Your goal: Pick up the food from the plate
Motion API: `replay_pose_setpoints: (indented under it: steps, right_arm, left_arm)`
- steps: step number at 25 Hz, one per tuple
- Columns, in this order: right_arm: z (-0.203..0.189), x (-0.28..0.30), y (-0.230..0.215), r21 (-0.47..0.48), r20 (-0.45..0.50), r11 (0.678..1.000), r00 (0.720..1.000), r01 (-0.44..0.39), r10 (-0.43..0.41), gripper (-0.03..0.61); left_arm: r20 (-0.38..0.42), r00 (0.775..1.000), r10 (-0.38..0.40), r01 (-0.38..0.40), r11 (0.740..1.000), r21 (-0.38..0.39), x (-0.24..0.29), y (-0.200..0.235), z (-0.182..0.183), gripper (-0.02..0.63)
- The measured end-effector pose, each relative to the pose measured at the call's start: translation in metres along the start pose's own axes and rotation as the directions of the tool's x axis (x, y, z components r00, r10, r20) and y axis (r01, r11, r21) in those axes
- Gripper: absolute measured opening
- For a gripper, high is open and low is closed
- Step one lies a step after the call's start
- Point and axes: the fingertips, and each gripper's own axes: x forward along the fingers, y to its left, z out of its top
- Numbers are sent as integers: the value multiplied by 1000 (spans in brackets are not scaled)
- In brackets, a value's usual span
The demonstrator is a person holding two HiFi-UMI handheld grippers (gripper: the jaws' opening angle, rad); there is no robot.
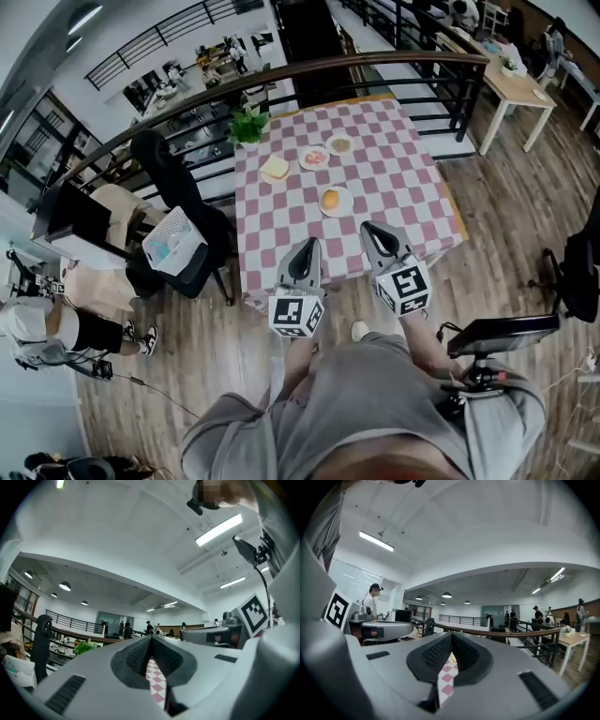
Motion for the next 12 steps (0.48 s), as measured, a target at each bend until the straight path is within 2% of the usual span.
replay_pose_setpoints:
  steps: [7,9,12]
  right_arm:
    - [-1,39,-10,54,-8,991,992,-125,125,15]
    - [5,48,-13,45,4,992,994,-114,114,15]
    - [8,58,-22,14,-4,999,999,-40,40,15]
  left_arm:
    - [-8,999,35,-35,999,5,45,10,17,9]
    - [9,1000,29,-29,999,25,56,14,25,9]
    - [49,998,31,-34,998,59,63,19,39,9]
